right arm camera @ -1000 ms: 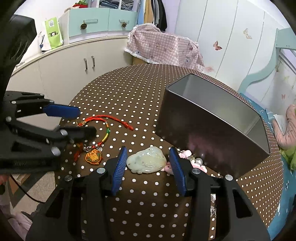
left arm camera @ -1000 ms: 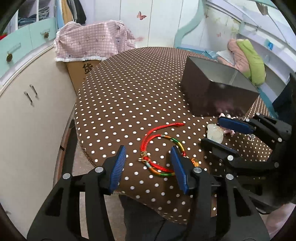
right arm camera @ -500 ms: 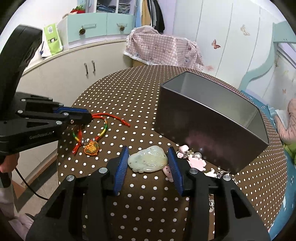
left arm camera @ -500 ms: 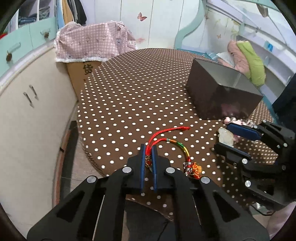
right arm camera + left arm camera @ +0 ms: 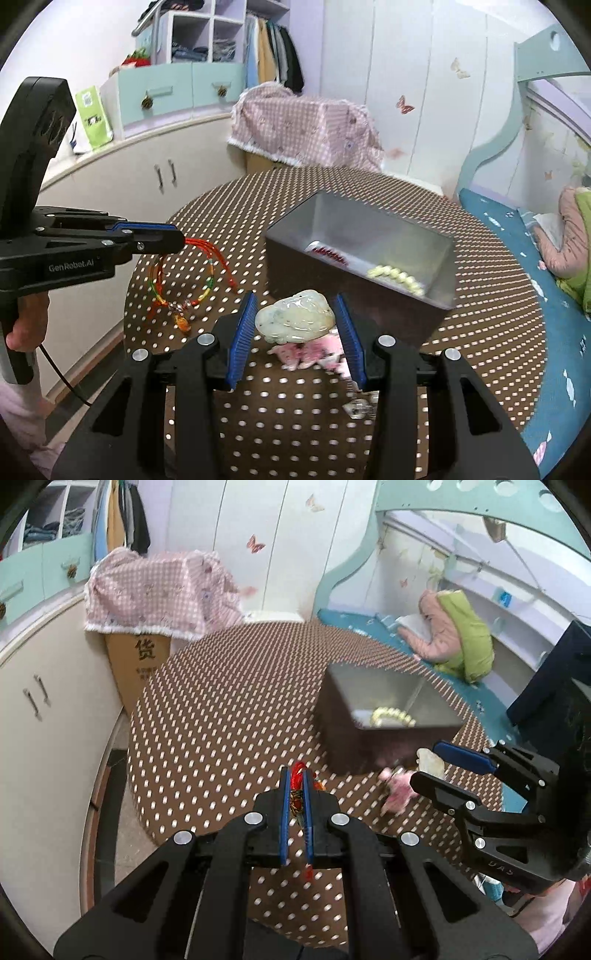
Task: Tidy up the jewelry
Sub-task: 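Carry the jade pendant over the box while the left lowers the red string bracelet into it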
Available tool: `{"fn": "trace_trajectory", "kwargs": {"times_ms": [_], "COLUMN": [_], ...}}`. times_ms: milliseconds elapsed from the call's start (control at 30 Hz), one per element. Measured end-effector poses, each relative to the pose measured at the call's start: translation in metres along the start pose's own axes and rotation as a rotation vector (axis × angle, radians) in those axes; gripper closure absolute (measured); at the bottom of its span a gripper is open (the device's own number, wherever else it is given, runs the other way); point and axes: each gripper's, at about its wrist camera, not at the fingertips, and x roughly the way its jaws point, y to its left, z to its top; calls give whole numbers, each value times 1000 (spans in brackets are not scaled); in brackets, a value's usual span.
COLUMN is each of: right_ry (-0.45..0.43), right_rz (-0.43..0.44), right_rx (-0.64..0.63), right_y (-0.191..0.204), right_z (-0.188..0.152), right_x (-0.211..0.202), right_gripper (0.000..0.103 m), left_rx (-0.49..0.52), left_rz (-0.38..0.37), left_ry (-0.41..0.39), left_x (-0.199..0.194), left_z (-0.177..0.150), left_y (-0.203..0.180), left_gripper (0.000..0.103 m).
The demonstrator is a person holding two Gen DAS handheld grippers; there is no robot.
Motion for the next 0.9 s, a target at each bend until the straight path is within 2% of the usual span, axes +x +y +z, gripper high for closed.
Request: {"fn": "trace_trajectory", "kwargs": {"times_ms": [233, 433, 633, 900], "right_ry": [-62, -82, -43, -9], "right_rz": [-53, -93, -111, -102], "right_rx": [36, 85, 107, 132], "right_y": [-20, -40, -55, -68], "right_z": [15, 31, 33, 25], "right_x": [-17, -15, 6, 22], "right_gripper": [62, 62, 62, 62], "left_rx": [29, 62, 82, 101], "left_rz": [-30, -70, -65, -86], "left_ry": [-98, -172, -158, -44], "left_x": [-24, -32, -4, 59], "left_z": [34, 68, 87, 88], "left_y": [-18, -42, -65, -80], "left_gripper": [96, 96, 96, 96]}}
